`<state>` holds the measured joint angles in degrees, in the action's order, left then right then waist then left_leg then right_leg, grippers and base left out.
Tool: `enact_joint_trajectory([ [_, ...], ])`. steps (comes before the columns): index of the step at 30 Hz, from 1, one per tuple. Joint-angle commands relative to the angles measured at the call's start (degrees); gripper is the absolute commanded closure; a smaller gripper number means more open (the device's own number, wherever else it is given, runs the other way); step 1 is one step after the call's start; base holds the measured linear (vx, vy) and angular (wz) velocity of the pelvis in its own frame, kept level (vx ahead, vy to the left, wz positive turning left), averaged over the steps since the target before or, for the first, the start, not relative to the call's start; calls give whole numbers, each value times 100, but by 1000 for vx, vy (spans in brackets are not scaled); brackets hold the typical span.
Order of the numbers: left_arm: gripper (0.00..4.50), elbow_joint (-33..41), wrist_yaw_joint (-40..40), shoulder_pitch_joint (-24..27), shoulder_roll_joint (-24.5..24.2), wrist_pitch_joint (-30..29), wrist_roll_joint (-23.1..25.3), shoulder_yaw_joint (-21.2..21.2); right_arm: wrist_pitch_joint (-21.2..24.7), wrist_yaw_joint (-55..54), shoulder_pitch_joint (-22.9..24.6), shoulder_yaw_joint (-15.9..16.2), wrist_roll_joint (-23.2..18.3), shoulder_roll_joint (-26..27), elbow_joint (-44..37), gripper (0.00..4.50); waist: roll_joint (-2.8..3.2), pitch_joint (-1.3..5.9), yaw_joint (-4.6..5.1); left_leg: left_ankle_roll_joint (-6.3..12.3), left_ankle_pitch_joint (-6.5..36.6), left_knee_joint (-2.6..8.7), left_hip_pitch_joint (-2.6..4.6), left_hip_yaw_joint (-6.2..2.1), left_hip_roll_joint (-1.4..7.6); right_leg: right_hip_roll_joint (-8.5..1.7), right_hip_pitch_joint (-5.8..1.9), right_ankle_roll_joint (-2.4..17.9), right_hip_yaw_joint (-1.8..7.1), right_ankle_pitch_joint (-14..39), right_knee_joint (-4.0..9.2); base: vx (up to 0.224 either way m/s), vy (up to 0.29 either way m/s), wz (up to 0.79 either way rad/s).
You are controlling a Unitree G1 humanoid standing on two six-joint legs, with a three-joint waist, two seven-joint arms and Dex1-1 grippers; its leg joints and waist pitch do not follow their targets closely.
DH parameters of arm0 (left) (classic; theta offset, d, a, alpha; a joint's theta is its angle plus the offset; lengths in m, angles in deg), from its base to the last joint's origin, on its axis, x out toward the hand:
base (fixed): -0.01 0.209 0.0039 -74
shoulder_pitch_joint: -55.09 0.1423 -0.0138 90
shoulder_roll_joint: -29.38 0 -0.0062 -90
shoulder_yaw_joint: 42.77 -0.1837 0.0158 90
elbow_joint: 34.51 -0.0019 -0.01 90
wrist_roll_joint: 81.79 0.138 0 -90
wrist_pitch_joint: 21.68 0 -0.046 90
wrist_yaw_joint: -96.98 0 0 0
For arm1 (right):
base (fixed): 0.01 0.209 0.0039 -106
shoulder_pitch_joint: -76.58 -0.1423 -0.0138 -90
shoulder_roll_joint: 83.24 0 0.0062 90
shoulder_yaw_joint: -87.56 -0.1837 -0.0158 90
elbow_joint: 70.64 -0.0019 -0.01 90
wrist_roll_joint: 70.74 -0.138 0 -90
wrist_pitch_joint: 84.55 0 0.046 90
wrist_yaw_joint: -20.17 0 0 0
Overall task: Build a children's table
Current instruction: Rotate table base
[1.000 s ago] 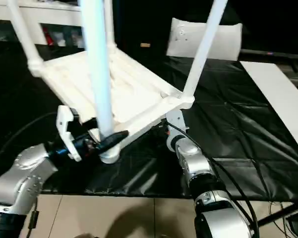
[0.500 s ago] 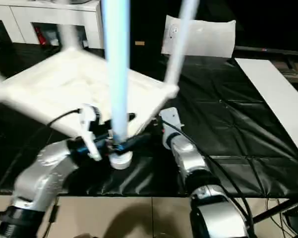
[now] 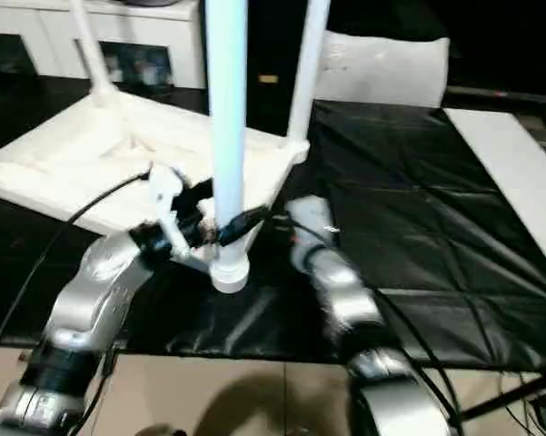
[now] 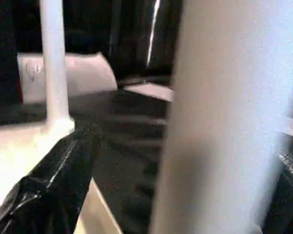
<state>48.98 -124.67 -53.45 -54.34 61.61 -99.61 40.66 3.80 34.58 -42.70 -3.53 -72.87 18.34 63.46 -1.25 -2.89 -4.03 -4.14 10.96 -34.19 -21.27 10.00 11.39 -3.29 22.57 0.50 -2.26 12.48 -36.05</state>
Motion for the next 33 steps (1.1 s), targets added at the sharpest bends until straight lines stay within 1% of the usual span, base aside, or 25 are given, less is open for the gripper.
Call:
enact_joint_trajectory([
  [1,3,421,14,353,-43,-214,-88,-81,197,110,317,-126,-151,-115,-738,0,127,371,-27,-18,715,388,84,-29,173,-378,-318,1274,238,-688,304,0,0,0],
  [2,3,676,53,652,-75,-249,-137,-88,296,212,590,-98,-197,-166,-1219,0,95,359,-40,0,797,392,76,-26,180,-375,-330,1208,245,-590,330,0,0,0],
  [4,3,840,90,839,-96,-268,-175,-74,362,286,763,-76,-231,-200,-1522,0,108,328,-46,-14,1016,417,77,-25,181,-368,-298,1138,244,-194,374,0,0,0],
  [6,3,1188,161,1218,-161,-328,-307,18,629,403,1111,-67,-325,-262,-2113,0,88,272,-39,-84,1480,470,82,-30,190,-379,-258,1001,256,776,470,0,0,0],
  [7,3,1235,168,1278,-177,-339,-322,37,661,416,1164,-68,-339,-272,-2203,0,97,263,-42,-121,1625,478,109,-33,191,-377,-227,941,265,1138,502,0,0,0],
  [9,3,1419,230,1578,-258,-387,-353,157,800,446,1417,-83,-408,-314,-2598,0,97,243,-40,-136,1701,496,92,-47,199,-379,-220,857,272,1337,520,0,0,0],
  [10,3,1525,294,1741,-285,-430,-359,257,899,453,1553,-93,-480,-330,-2836,0,111,234,-31,-161,1816,498,107,-44,187,-372,-189,769,272,1592,549,0,0,0],
  [12,3,1829,544,2131,-264,-526,-433,579,1252,457,1862,-119,-669,-355,-3465,0,125,233,-9,-171,1752,505,78,-61,191,-352,-197,654,278,1489,537,0,0,0],
  [13,3,1829,544,2131,-264,-526,-433,579,1252,457,1862,-119,-669,-355,-3465,0,120,236,-6,-163,1746,510,72,-62,190,-349,-201,637,274,1462,544,0,0,0],
  [16,3,2302,1142,2588,-137,-574,-469,1014,1993,495,2256,-118,-1047,-309,-4491,0,118,249,9,-135,1628,506,59,-71,187,-332,-200,642,273,1188,520,0,0,0],
  [17,3,2316,1167,2602,-132,-576,-464,1028,2017,495,2269,-117,-1061,-307,-4525,0,98,240,15,-116,1661,510,60,-67,188,-327,-201,627,269,1190,524,0,0,0],
  [18,3,2443,1608,2732,-60,-651,-286,1213,2301,514,2444,-46,-1214,-266,-4950,0,73,236,22,-96,1645,502,53,-58,178,-326,-189,610,266,1228,538,0,0,0],
  [19,3,2485,1854,2791,-25,-626,-120,1305,2472,491,2543,-5,-1299,-221,-5182,0,86,231,17,-95,1646,510,47,-65,187,-327,-202,592,269,1225,532,0,0,0],
  [20,3,2530,2104,2850,-1,-640,60,1383,2681,394,2649,59,-1329,-167,-5438,0,86,224,16,-83,1652,509,46,-65,182,-323,-191,504,271,1299,556,0,0,0],
  [21,3,2538,2215,2852,7,-668,164,1383,2787,279,2688,99,-1263,-124,-5531,0,55,224,28,-102,1602,513,42,-74,176,-313,-191,441,268,1321,558,0,0,0],
  [22,3,2542,2243,2819,-1,-679,247,1327,2913,180,2692,130,-1182,-104,-5557,0,55,225,22,-109,1592,514,46,-72,168,-317,-183,412,269,1376,563,0,0,0],
  [24,3,2540,2270,2765,24,-673,275,1286,2977,128,2685,147,-1147,-91,-5556,0,69,214,22,-191,1706,523,65,-80,165,-335,-150,342,278,1695,592,0,0,0],
  [25,3,2452,2411,2628,36,-747,398,1241,2870,168,2663,153,-1162,-81,-5529,0,93,221,9,-212,1726,518,79,-82,164,-340,-140,340,283,1708,590,0,0,0],
  [26,3,2431,2421,2603,38,-743,410,1234,2845,179,2657,161,-1152,-86,-5521,0,87,221,3,-235,1771,514,91,-80,169,-335,-125,322,288,1682,594,0,0,0],
  [27,3,2267,2561,2365,74,-759,493,1187,2697,210,2614,207,-1082,-113,-5472,0,86,224,-9,-233,1727,522,68,-83,160,-348,-145,308,290,1630,593,0,0,0],
  [29,3,2223,2597,2273,84,-756,511,1161,2707,188,2600,213,-1066,-112,-5469,0,59,242,-42,-59,1602,478,33,-40,114,-444,-179,338,347,1615,610,0,0,0],
  [30,3,2223,2597,2273,84,-756,511,1161,2707,188,2600,213,-1066,-112,-5469,0,23,272,-149,416,1089,352,-90,-25,57,-686,-303,444,483,1563,680,0,0,0],
  [31,3,2232,2630,2244,97,-759,518,1142,2798,153,2605,213,-1071,-112,-5524,0,-21,284,-235,762,779,121,-176,-106,42,-1022,-404,511,692,1594,792,0,0,0],
  [32,3,2262,2670,2221,104,-803,535,1110,2897,116,2620,219,-1068,-115,-5606,0,21,290,-282,915,644,-19,-228,-192,72,-1248,-456,599,818,1654,851,8,55,-3],
  [33,3,2295,2681,2229,107,-841,552,1086,2973,72,2649,224,-1072,-106,-5690,0,6,319,-364,1091,516,-323,-342,-327,100,-1530,-506,750,1055,1692,937,23,113,-5],
])
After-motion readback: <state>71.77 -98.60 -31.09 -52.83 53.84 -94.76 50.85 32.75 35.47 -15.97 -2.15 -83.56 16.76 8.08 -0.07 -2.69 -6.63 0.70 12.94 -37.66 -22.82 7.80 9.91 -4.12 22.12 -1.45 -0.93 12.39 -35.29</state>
